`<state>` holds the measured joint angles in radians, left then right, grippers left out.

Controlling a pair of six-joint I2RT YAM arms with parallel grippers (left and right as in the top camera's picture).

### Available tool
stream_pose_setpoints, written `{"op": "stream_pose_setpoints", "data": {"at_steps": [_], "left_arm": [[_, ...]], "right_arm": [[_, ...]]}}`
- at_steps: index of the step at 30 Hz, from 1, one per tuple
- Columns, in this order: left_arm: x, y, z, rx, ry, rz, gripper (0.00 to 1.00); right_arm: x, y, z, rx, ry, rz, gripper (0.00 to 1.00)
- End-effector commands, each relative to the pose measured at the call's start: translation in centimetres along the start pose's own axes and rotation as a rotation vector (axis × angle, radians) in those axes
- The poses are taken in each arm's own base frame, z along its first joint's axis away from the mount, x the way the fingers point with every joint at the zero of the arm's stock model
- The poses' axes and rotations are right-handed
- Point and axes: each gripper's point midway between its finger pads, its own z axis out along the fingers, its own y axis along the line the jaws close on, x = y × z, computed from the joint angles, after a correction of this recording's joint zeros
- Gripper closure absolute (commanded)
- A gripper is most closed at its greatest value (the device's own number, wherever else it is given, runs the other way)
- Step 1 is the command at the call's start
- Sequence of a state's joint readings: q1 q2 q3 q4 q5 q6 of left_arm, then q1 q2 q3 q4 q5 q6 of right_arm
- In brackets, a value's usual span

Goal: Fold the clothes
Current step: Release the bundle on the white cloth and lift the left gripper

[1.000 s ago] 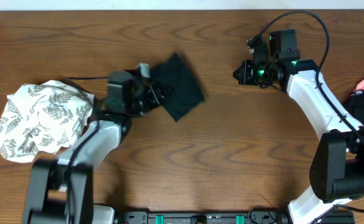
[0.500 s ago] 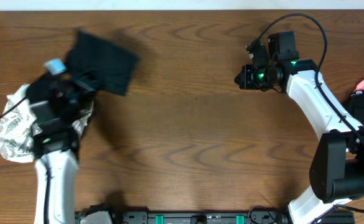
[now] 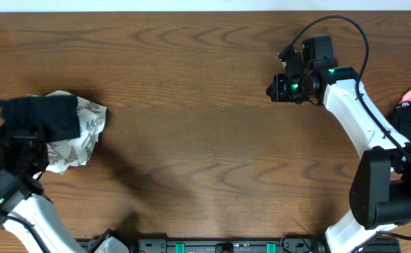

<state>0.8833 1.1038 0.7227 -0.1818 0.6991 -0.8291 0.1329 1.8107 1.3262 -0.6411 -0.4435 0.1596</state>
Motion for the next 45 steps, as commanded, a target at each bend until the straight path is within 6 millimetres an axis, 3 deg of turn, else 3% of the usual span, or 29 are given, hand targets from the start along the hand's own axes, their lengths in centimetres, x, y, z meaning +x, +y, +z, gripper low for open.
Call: {"op": "stream_pose_setpoints", "data": {"at_steps": [1, 7, 11, 12, 13, 14, 15, 20, 30, 35, 41, 45], "left_arm": [[-1.3, 2.2, 0.4, -0.044, -0.003, 0.063, 0.94], [-2.8, 8.0, 2.4, -0.174, 0.018, 0.045, 0.94], [-3.1, 10.4, 3.7, -0.206, 0.041, 0.033, 0.92], [-3.0, 10.6, 3.8, -0.208, 0.048, 0.026, 0.83], [-2.9, 10.5, 3.8, -0.204, 0.053, 0.025, 0.65], [-2.8, 10.2, 3.8, -0.189, 0.062, 0.025, 0.28], [-2.6, 9.7, 3.8, -0.166, 0.072, 0.027, 0.02], [-2.1, 5.9, 2.5, -0.039, 0.088, -0.024, 0.02], [-1.4, -2.8, -4.7, 0.132, -0.008, -0.06, 0.02], [0.3, -5.9, -5.0, 0.251, 0.106, -0.065, 0.02], [1.3, -7.3, -5.8, 0.296, 0.14, -0.062, 0.02], [2.6, -9.7, -6.3, 0.378, 0.179, 0.034, 0.02]], "right_arm": [[0.5, 0.0, 0.3, 0.016, 0.018, -0.022, 0.99], [0.8, -0.2, 0.3, 0.028, 0.028, -0.033, 0.99], [1.0, -0.2, 0.3, 0.029, 0.036, -0.039, 0.99], [1.0, -0.2, 0.3, 0.028, 0.036, -0.039, 0.99], [1.0, -0.2, 0.3, 0.029, 0.036, -0.039, 0.99], [1.0, -0.2, 0.3, 0.029, 0.036, -0.039, 0.99], [1.0, -0.2, 0.3, 0.028, 0.036, -0.039, 0.99], [1.1, -0.2, 0.3, 0.029, 0.039, -0.038, 0.99], [1.5, -0.3, 0.3, 0.031, 0.054, -0.036, 0.99], [1.4, -0.3, 0.3, 0.031, 0.052, -0.047, 0.99], [1.4, -0.3, 0.2, 0.03, 0.054, -0.045, 0.99], [1.5, -0.3, 0.2, 0.027, 0.056, -0.04, 0.99]]}}
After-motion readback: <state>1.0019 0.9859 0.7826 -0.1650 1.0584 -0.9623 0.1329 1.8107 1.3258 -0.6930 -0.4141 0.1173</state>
